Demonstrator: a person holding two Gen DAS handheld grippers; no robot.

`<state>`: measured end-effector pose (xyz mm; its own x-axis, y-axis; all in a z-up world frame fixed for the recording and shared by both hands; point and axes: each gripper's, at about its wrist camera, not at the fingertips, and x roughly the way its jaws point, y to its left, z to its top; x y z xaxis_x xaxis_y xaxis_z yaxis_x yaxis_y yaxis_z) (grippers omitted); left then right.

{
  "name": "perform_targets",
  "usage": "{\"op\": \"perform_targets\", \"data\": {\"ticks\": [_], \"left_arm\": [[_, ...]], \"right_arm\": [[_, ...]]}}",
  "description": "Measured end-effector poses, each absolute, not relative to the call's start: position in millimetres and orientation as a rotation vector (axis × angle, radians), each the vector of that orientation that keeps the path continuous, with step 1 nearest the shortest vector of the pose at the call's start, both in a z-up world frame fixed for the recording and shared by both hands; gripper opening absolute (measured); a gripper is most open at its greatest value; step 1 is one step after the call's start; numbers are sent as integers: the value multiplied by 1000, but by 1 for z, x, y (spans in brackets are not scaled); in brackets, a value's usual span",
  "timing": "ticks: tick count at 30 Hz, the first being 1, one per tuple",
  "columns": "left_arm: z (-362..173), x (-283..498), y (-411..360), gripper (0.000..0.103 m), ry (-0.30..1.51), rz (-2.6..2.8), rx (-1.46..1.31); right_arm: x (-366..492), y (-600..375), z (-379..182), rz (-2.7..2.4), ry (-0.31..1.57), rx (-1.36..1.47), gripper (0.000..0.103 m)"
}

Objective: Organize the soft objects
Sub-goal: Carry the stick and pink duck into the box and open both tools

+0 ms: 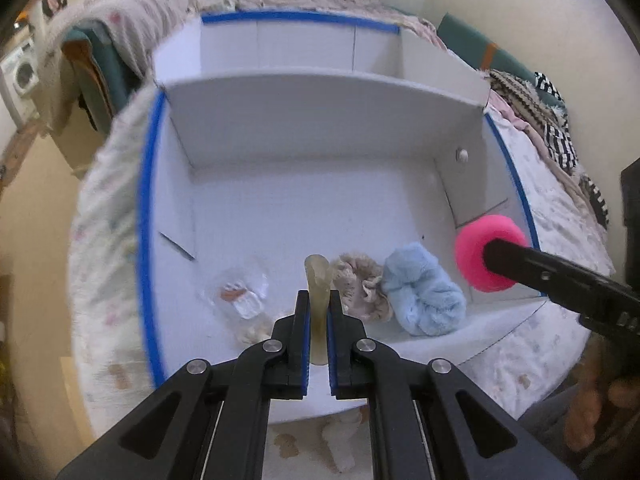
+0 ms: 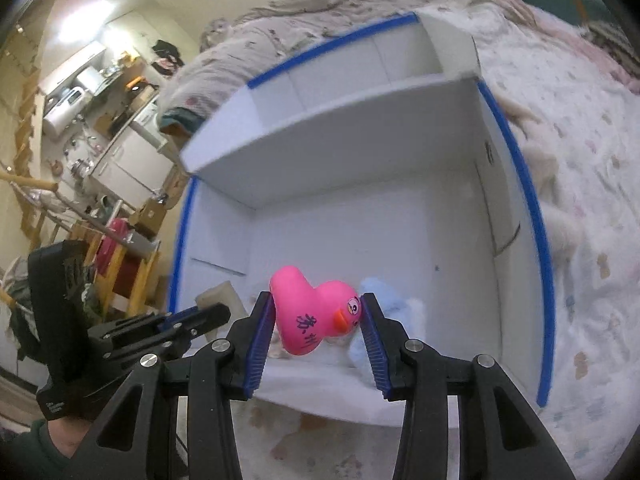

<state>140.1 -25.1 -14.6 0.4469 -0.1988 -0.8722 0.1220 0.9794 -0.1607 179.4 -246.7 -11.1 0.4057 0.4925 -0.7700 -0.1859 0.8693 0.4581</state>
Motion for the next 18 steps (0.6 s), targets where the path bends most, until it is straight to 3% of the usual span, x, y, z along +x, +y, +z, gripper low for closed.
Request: {"op": "perform_targets", "data": {"ticks": [15, 18], "left_arm": [[-66, 151, -46, 7, 1181, -239, -109], [-69, 153, -49, 13, 1198, -226, -93]], "right_arm": [[190, -222, -62, 470, 1241, 296, 46], [187, -224, -66, 469, 1260, 314, 46]]}}
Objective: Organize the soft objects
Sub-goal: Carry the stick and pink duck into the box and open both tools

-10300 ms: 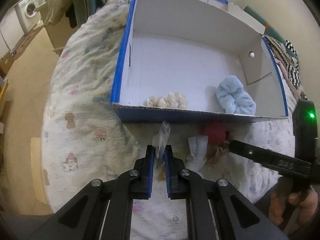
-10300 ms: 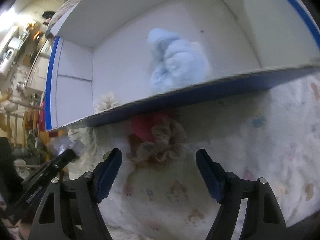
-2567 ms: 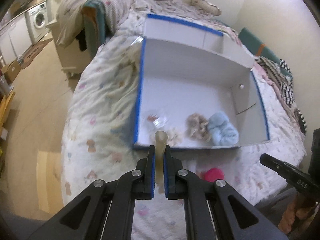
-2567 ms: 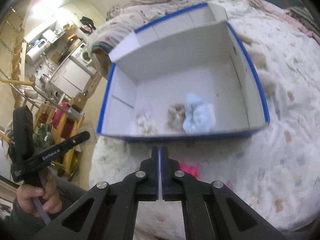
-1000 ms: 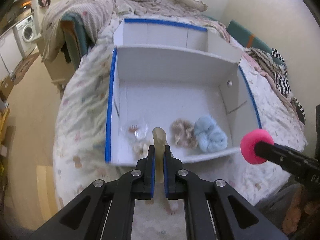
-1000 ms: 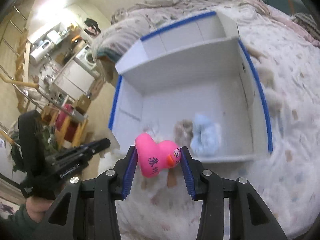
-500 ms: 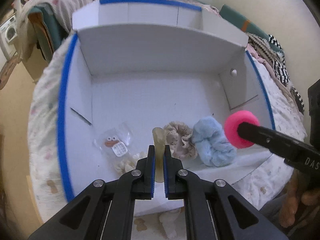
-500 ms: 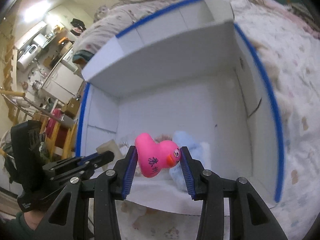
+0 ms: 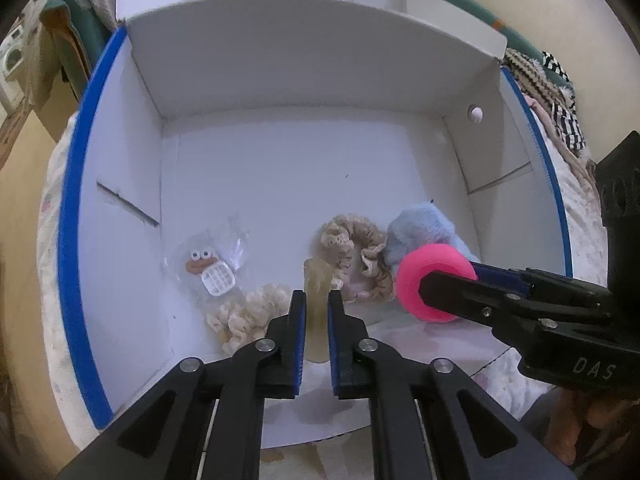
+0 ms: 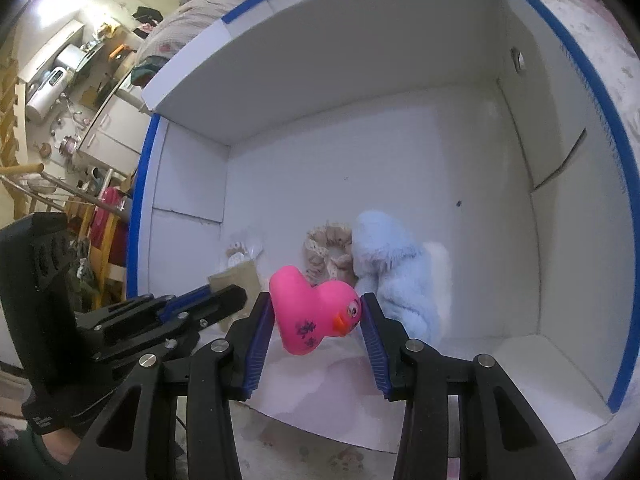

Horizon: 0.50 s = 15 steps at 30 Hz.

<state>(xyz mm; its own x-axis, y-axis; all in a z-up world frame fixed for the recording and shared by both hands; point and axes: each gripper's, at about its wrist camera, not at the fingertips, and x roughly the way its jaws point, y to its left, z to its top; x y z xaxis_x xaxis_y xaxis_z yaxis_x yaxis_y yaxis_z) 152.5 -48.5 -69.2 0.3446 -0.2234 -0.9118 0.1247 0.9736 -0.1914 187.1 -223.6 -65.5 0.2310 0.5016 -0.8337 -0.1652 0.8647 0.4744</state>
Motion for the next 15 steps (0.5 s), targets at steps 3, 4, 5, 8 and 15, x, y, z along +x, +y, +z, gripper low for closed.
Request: {"op": "perform_targets", "data": {"ticks": [3, 4, 5, 8, 15], "left_arm": [[-73, 154, -48, 18, 1231, -235, -123], [-74, 155, -47, 24, 1238, -239, -133], [-74, 155, -48, 28, 1243, -242, -136], [-71, 152, -50, 56, 1232, -235, -105], [-64, 150, -47, 57, 1208, -204, -80]], "right_arm": [[186, -224, -66, 468, 1259, 318, 48], [186, -225, -66, 467, 1259, 321, 49], [187, -225, -67, 467, 1258, 326, 49], [186, -225, -65, 467, 1252, 340, 57], [185, -227, -56, 462, 1200, 344, 72]]}}
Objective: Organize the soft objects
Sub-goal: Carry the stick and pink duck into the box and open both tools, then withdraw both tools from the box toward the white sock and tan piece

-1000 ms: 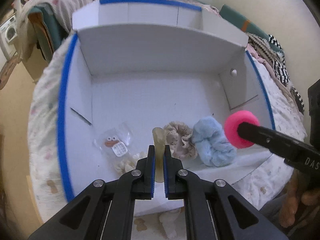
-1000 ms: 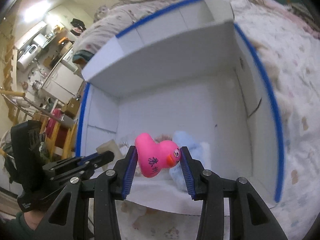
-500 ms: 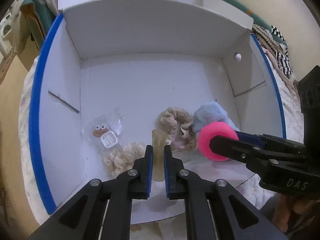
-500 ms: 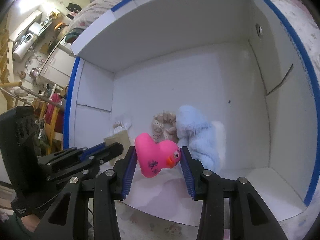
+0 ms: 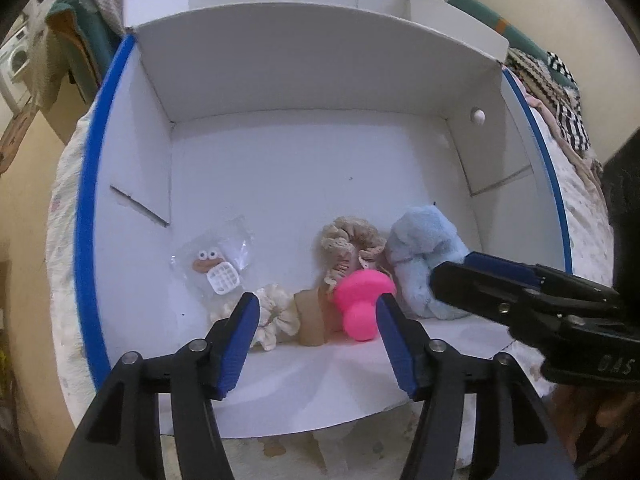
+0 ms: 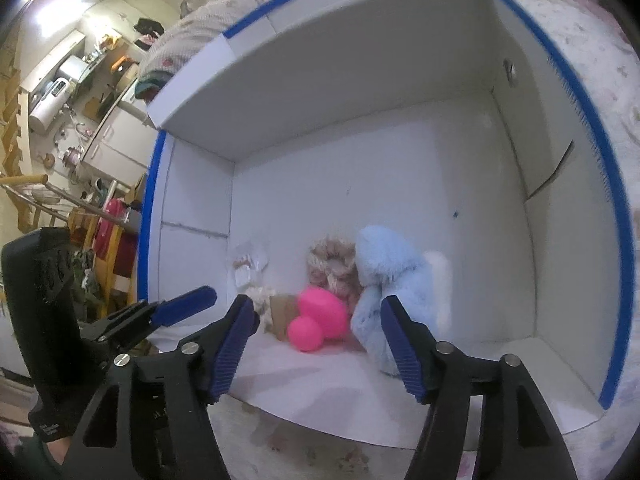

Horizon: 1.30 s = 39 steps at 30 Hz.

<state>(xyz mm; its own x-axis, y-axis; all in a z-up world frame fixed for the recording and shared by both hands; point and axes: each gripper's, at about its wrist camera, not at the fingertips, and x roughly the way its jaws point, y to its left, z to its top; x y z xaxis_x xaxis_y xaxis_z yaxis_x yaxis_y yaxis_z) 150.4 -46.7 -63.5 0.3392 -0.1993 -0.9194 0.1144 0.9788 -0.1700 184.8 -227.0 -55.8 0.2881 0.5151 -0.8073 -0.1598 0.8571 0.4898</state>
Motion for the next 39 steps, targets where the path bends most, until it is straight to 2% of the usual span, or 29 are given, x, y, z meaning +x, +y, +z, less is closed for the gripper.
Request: {"op": "perform_targets", "data": {"ticks": [4, 6, 13, 24, 35, 39], "left_arm": [[-55, 150, -37, 58, 1176, -171, -126], [-47, 150, -31, 63, 1144, -157, -153], [-35, 142, -23, 65, 1092, -123, -139], [-23, 91, -18, 67, 1077, -149, -98], [-51, 54, -35, 68, 1158, -188, -54], [-77, 59, -42, 58, 1233, -206, -51]], "right_arm": [[183, -231, -40, 461, 1114, 362, 93], [183, -233, -34, 451, 1084, 368, 100], [178, -240, -24, 399, 1046, 359, 100], [136, -245, -16, 396, 1050, 349, 100], [97, -260, -27, 368, 1101, 382, 100], [91, -266, -33, 350, 1117, 376, 100]]}}
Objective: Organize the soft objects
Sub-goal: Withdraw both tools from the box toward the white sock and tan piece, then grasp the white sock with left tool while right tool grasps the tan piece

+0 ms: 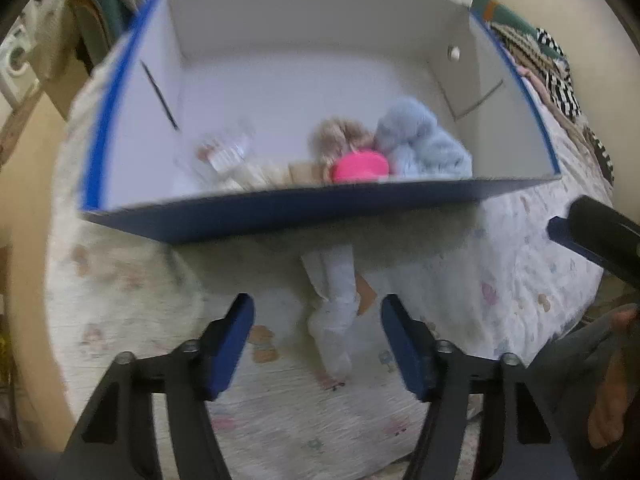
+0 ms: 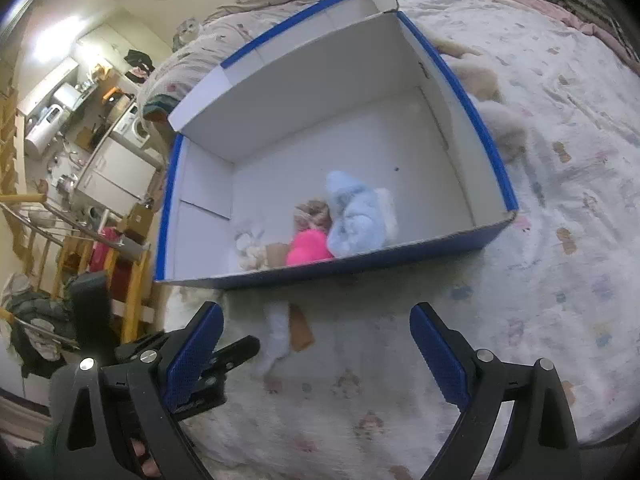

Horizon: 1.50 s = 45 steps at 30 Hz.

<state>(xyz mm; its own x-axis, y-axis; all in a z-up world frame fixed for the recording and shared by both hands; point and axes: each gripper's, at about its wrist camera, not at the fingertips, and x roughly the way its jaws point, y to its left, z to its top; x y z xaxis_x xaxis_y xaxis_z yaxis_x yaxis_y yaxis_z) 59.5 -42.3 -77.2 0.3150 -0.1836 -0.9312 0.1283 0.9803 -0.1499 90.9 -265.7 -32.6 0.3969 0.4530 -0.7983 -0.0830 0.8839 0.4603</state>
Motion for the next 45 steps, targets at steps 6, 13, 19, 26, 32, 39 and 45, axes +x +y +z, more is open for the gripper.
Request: {"op": "perform_targets", "data": {"ticks": [6, 13, 19, 26, 32, 39, 45], "left_arm": [[-115, 74, -57, 49, 1345, -255, -57], [-136, 76, -69, 27, 1406, -263, -11], [-121, 69, -62, 27, 1355, -258, -12], [-103, 54, -35, 27, 1333, -225, -60], [-83, 40, -1, 27, 1297, -168, -83], [-68, 31, 31, 27, 1255, -113, -131], [-68, 28, 41, 27, 1243, -76, -154]], "right_arm": [[87, -278, -35, 321, 1112, 355, 100], [85, -286, -40, 310, 1125, 362, 100], [86, -274, -48, 324, 1152, 322, 100], [87, -241, -72, 396, 1255, 275, 99], [96, -187, -104, 469, 1343, 143, 64], [98, -139, -132, 439, 1316, -113, 59], [99, -126, -135, 431, 1252, -183, 30]]}}
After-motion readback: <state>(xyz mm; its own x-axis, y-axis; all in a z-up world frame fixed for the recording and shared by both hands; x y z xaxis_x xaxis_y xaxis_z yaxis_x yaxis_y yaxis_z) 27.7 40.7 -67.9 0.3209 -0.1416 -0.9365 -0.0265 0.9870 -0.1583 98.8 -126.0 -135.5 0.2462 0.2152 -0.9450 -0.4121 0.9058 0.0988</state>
